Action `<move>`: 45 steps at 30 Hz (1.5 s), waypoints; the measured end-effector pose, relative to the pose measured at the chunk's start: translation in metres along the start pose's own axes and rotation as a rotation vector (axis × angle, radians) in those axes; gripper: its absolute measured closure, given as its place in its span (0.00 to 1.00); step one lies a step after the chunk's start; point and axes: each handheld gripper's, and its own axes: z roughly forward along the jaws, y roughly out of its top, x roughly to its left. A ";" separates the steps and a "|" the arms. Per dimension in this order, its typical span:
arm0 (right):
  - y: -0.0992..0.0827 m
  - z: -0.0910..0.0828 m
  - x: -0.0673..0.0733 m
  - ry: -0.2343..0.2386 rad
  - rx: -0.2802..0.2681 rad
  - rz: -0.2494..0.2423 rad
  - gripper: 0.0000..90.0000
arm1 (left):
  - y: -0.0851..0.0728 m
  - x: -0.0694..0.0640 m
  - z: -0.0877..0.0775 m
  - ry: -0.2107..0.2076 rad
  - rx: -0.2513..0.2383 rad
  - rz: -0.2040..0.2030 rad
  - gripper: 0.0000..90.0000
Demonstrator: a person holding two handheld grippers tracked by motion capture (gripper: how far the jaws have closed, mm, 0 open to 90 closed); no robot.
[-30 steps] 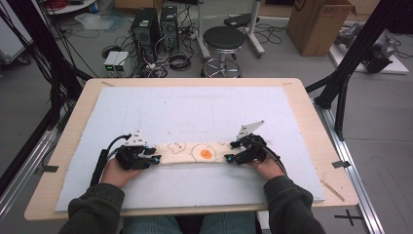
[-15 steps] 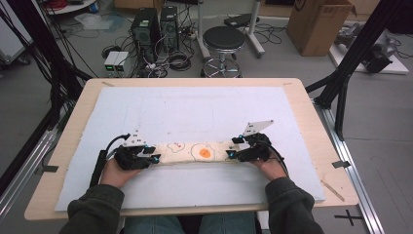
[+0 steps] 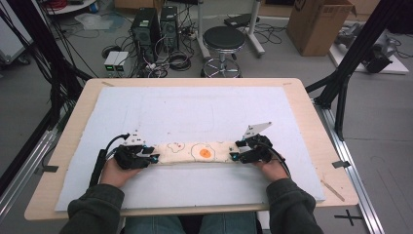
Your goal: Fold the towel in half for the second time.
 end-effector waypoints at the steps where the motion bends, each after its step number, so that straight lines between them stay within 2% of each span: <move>1: 0.000 0.001 0.000 -0.002 -0.001 -0.002 0.48 | 0.000 0.000 0.000 0.005 0.003 0.010 0.67; 5: -0.003 0.002 -0.002 0.006 -0.009 0.015 0.48 | -0.001 -0.002 0.000 0.015 0.004 0.026 0.67; 11: -0.004 0.002 -0.002 0.007 -0.019 0.039 0.46 | 0.001 -0.004 -0.004 0.015 -0.008 0.022 0.65; 14: -0.004 0.000 -0.002 -0.001 -0.028 0.057 0.39 | 0.003 -0.005 -0.010 0.016 -0.037 0.003 0.63; 19: 0.004 -0.010 -0.005 0.029 -0.063 0.094 0.38 | 0.008 0.005 -0.019 0.027 -0.109 -0.062 0.61; 23: 0.015 -0.017 -0.009 0.021 -0.083 0.100 0.38 | 0.016 0.013 -0.024 0.033 -0.161 -0.096 0.60; 26: 0.023 -0.019 -0.014 0.004 -0.086 0.106 0.43 | 0.021 0.019 -0.020 0.044 -0.148 -0.105 0.62; 29: 0.026 -0.015 -0.020 -0.025 -0.064 0.127 0.48 | 0.023 0.025 -0.011 0.046 -0.123 -0.134 0.64; 33: 0.025 -0.007 -0.028 -0.035 -0.036 0.169 0.55 | 0.021 0.031 0.003 0.045 -0.066 -0.166 0.67; 37: 0.022 0.003 -0.032 -0.017 0.018 0.198 0.57 | 0.018 0.031 0.011 0.028 -0.011 -0.162 0.68; 41: 0.022 0.008 -0.031 -0.004 0.049 0.187 0.59 | 0.017 0.030 0.017 0.002 0.039 -0.148 0.68; 45: 0.022 0.011 -0.029 0.007 0.076 0.175 0.63 | 0.016 0.030 0.017 -0.004 0.040 -0.149 0.68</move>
